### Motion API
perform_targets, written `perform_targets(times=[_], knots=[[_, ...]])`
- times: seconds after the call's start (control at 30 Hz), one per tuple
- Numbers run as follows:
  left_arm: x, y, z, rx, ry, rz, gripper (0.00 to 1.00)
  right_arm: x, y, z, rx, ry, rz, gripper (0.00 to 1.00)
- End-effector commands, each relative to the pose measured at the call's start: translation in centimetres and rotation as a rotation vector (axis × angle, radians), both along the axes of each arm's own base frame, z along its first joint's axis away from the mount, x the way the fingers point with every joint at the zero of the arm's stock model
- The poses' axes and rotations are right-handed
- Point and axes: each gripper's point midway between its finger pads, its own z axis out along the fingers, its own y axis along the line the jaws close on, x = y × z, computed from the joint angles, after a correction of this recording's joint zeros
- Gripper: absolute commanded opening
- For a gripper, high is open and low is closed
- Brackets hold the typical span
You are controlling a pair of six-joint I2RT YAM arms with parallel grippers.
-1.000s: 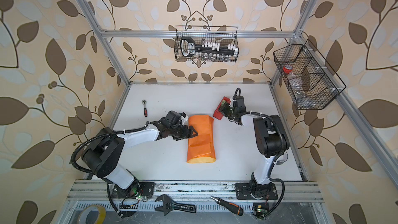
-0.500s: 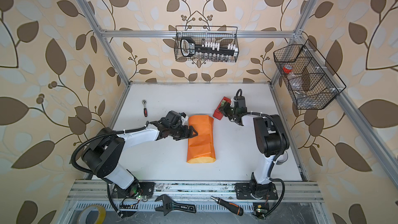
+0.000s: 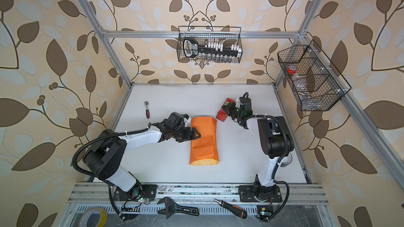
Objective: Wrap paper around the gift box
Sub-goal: 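Pinch the clear tape end with the right gripper and pull a strip out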
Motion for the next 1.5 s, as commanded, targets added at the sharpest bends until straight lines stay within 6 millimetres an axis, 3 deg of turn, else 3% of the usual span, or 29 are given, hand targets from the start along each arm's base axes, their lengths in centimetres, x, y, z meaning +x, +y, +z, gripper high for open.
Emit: perform_targets(times=[0.0, 0.53, 0.93, 1.47], knots=[[-1.9, 3.1, -4.7, 0.191, 0.097, 0.022, 0.84, -0.5, 0.7, 0.8, 0.053, -0.013, 0.019, 0.00], [-1.8, 3.2, -4.7, 0.191, 0.093, 0.025, 0.84, -3.3, 2.8, 1.5, 0.067, -0.027, 0.066, 0.00], [-1.8, 3.1, -4.5, 0.191, 0.088, 0.023, 0.84, -6.8, 4.6, 0.6, 0.042, -0.015, 0.106, 0.00], [-1.7, 3.2, -4.5, 0.193, 0.086, 0.026, 0.84, -8.6, 3.8, -6.1, -0.064, 0.100, 0.099, 0.00]])
